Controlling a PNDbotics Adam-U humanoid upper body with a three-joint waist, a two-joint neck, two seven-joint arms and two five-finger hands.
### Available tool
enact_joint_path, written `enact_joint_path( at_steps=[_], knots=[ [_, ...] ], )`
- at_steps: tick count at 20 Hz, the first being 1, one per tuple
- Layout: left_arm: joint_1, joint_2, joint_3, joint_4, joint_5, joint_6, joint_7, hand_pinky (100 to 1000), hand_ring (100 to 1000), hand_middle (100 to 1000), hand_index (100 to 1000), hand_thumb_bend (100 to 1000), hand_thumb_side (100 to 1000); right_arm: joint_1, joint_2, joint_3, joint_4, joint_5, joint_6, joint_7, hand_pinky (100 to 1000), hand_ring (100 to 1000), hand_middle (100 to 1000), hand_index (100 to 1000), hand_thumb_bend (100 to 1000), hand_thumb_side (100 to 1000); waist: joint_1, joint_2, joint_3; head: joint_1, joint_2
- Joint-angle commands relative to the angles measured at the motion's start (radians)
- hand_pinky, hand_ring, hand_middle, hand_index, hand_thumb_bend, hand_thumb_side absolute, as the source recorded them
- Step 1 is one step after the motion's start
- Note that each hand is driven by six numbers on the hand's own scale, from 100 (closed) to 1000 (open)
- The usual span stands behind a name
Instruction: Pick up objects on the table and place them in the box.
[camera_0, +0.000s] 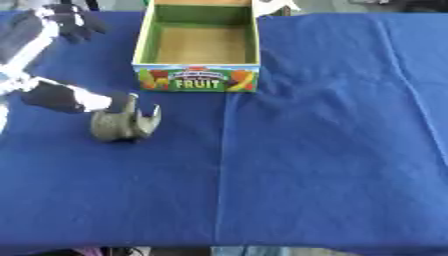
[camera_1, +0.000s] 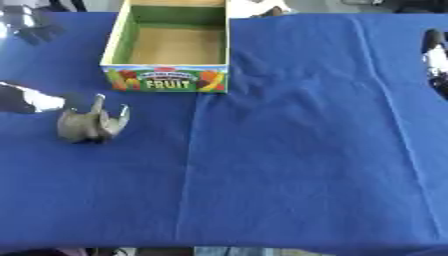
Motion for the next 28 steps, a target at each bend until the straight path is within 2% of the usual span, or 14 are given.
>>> enact_joint_path(
  at_steps=[1,6,14,17,23,28],
  knots=[
    [-0.035,0.052,-0.023,0.016,-0.056,-0.039,-0.078,677,691,693,779,750,270,-0.007,-0.019,-0.005,-0.011,0.006,-0.002,0.004,571,695,667,803,332,262,0.001,-0.019,-0.003,0.005,-0.008],
    [-0.062,0.062,-0.048,0.073,-0.085,-0.074,-0.149,680,689,692,779,741,256,-0.006,-0.018,-0.005,-0.011,0.004,-0.002,0.006,571,695,667,803,331,263,0.002,-0.017,-0.003,0.007,-0.01],
    [-0.075,0.053,-0.07,0.159,-0.094,-0.092,-0.161,679,682,659,789,740,253,-0.005,-0.017,-0.006,-0.01,0.004,-0.002,0.007,571,695,666,803,330,263,0.001,-0.016,-0.006,0.012,-0.011],
    [-0.079,0.044,-0.075,0.192,-0.095,-0.086,-0.157,665,638,631,789,745,263,-0.005,-0.016,-0.006,-0.01,0.004,-0.002,0.007,571,695,666,802,330,264,0.0,-0.016,-0.007,0.013,-0.011],
    [-0.083,0.024,-0.091,0.261,-0.096,-0.069,-0.132,653,628,623,791,763,287,-0.004,-0.014,-0.006,-0.01,0.004,-0.002,0.008,571,695,666,803,329,264,-0.001,-0.014,-0.008,0.014,-0.015],
    [-0.082,0.015,-0.106,0.304,-0.105,-0.065,-0.146,638,616,612,785,775,301,-0.004,-0.014,-0.008,-0.01,0.003,-0.003,0.008,571,695,666,802,328,263,-0.001,-0.013,-0.007,0.016,-0.015]
  ],
)
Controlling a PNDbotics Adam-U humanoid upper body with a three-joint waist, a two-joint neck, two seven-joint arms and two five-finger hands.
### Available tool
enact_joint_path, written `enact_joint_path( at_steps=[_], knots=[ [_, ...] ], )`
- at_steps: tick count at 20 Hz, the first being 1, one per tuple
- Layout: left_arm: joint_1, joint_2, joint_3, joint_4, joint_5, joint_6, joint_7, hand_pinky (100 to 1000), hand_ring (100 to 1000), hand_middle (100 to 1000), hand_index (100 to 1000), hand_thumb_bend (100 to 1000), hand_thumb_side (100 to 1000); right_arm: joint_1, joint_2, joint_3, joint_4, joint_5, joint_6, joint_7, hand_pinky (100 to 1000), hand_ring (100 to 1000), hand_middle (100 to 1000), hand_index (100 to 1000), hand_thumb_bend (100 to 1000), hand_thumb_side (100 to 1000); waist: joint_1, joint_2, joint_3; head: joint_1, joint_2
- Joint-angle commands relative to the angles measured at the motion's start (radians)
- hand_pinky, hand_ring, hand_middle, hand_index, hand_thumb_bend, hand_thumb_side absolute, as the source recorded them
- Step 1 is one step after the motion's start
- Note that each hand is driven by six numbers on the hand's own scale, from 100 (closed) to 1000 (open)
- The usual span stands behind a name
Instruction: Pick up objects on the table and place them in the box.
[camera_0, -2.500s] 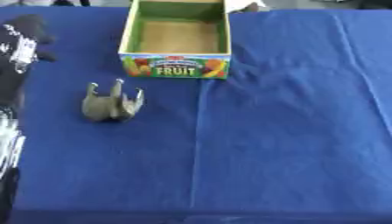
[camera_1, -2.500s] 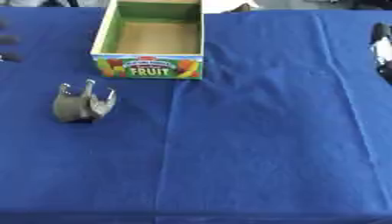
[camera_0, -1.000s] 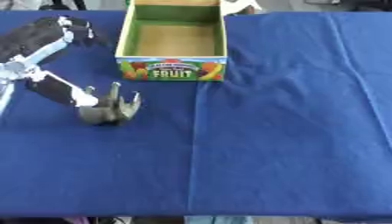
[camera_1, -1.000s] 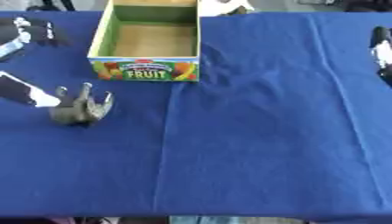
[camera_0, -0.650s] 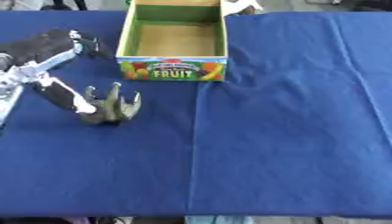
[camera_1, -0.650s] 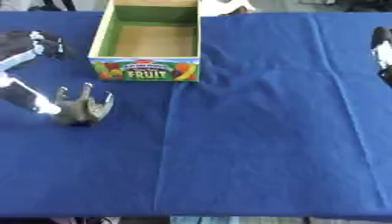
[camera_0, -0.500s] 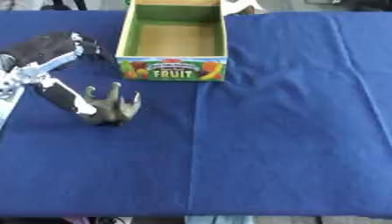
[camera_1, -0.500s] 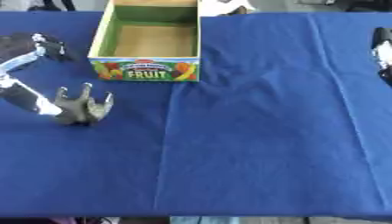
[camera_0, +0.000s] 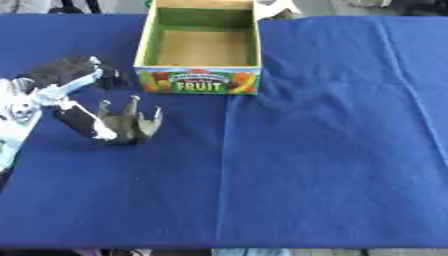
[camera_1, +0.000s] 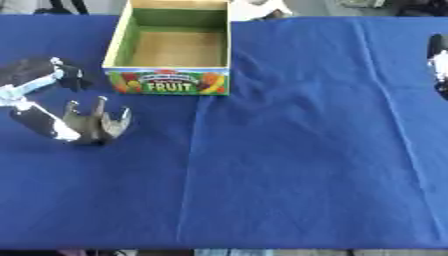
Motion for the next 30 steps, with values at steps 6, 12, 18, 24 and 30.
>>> enact_joint_path(
  at_steps=[6,12,18,24,30],
  knots=[
    [-0.014,0.009,-0.015,0.034,-0.006,-0.006,-0.033,610,585,581,746,784,306,-0.005,-0.013,-0.008,-0.009,0.003,-0.001,0.002,571,695,666,802,326,263,0.0,-0.012,0.002,0.004,-0.007],
    [-0.011,0.009,-0.028,0.042,-0.014,-0.025,-0.076,581,550,544,679,743,261,-0.005,-0.013,-0.008,-0.009,0.003,-0.001,0.003,571,695,665,801,325,263,0.0,-0.011,0.004,0.005,-0.007],
    [-0.009,0.008,-0.039,0.055,-0.033,-0.032,-0.086,535,487,477,594,607,140,-0.005,-0.013,-0.008,-0.009,0.003,-0.001,0.003,571,694,665,800,323,264,0.001,-0.01,0.005,0.006,-0.007],
    [-0.006,0.005,-0.041,0.067,-0.054,-0.013,-0.035,472,409,389,496,397,100,-0.005,-0.012,-0.009,-0.008,0.003,-0.001,0.002,571,694,664,799,320,264,0.0,-0.01,0.006,0.006,-0.008],
    [-0.005,0.006,-0.025,0.058,-0.052,0.021,0.05,424,364,334,446,305,100,-0.004,-0.011,-0.01,-0.008,0.003,0.0,0.0,570,693,663,796,318,268,0.0,-0.011,0.007,0.005,-0.008]
  ],
)
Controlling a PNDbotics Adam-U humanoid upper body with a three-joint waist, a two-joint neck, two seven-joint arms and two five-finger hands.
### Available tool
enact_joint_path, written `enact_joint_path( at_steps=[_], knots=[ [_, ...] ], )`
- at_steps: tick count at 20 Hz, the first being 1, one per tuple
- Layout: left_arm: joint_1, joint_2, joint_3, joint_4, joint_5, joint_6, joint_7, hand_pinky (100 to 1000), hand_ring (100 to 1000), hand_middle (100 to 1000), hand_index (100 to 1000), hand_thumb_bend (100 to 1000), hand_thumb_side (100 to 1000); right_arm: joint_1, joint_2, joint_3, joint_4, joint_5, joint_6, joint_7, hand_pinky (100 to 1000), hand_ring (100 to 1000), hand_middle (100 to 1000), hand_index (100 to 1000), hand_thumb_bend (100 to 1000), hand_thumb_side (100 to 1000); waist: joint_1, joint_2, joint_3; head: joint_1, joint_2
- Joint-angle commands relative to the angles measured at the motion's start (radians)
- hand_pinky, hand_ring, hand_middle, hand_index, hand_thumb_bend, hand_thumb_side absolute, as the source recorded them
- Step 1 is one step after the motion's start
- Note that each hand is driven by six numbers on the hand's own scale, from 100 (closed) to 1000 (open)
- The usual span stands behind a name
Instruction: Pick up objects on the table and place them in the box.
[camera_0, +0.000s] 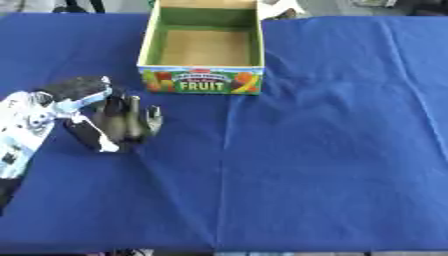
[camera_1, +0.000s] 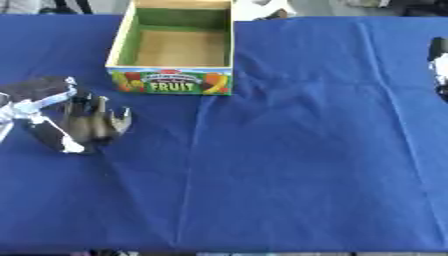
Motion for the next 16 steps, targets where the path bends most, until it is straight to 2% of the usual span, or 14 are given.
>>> enact_joint_path(
  at_steps=[1,6,11,16],
  knots=[
    [-0.006,0.02,0.012,-0.007,-0.013,0.016,0.043,424,364,334,446,305,100,-0.007,-0.018,-0.01,-0.008,0.003,0.0,-0.001,570,693,663,796,318,268,-0.002,-0.014,0.0,0.0,-0.008],
    [-0.012,0.028,0.023,-0.03,-0.028,0.023,0.079,403,325,285,401,255,100,-0.007,-0.019,-0.011,-0.008,0.003,0.001,-0.002,570,693,663,796,322,273,-0.002,-0.016,-0.002,0.0,-0.007],
    [-0.026,0.053,0.032,-0.063,-0.042,0.018,0.077,413,326,283,398,261,100,-0.004,-0.02,-0.011,-0.007,0.004,0.002,-0.002,571,693,663,795,324,275,0.0,-0.019,-0.004,-0.001,-0.005],
    [-0.05,0.105,0.034,-0.086,0.015,0.015,0.046,419,329,284,400,269,100,-0.001,-0.021,-0.011,-0.006,0.005,0.002,-0.002,571,694,663,796,327,275,0.003,-0.023,-0.007,-0.003,-0.003]
  ],
)
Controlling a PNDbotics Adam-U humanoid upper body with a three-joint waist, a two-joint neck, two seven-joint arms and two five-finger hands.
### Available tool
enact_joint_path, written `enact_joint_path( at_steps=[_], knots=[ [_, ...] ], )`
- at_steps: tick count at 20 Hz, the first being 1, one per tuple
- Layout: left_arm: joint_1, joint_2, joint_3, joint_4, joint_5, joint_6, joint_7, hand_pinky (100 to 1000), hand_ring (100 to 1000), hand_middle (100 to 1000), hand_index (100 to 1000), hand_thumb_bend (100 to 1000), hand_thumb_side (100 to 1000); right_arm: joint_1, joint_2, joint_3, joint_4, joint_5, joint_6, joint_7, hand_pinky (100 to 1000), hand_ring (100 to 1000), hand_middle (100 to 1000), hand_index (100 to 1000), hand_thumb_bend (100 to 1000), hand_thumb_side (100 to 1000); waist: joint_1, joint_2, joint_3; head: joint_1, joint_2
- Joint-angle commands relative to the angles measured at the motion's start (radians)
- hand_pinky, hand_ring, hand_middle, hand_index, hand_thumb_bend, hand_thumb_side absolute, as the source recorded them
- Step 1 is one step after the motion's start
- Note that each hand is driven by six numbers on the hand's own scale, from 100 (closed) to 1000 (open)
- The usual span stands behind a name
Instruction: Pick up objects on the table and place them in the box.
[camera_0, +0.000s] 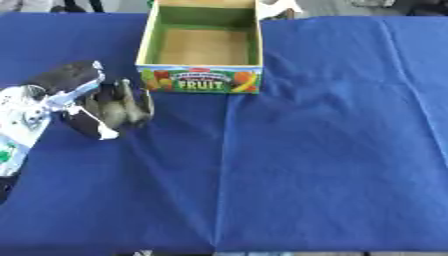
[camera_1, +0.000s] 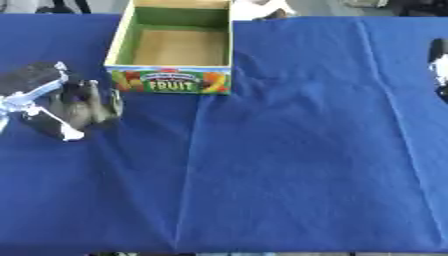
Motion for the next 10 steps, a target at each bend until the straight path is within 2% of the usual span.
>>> enact_joint_path(
  at_steps=[1,6,10],
  knots=[
    [-0.035,0.068,0.021,-0.032,0.041,0.0,-0.016,418,328,284,400,269,100,-0.005,-0.022,-0.011,-0.011,0.005,0.001,-0.001,571,694,663,796,326,275,0.002,-0.022,-0.003,-0.002,-0.003],
    [-0.08,0.1,0.023,-0.046,0.072,0.004,-0.019,422,329,283,400,281,100,-0.003,-0.023,-0.009,-0.01,0.005,0.002,0.001,571,694,663,796,327,275,0.005,-0.025,-0.008,-0.003,-0.002],
    [-0.147,0.095,0.02,-0.032,0.078,0.007,-0.016,419,324,277,396,292,100,-0.002,-0.024,-0.007,-0.009,0.004,0.002,0.003,571,693,663,796,324,276,0.006,-0.029,-0.012,-0.003,-0.002]
  ],
)
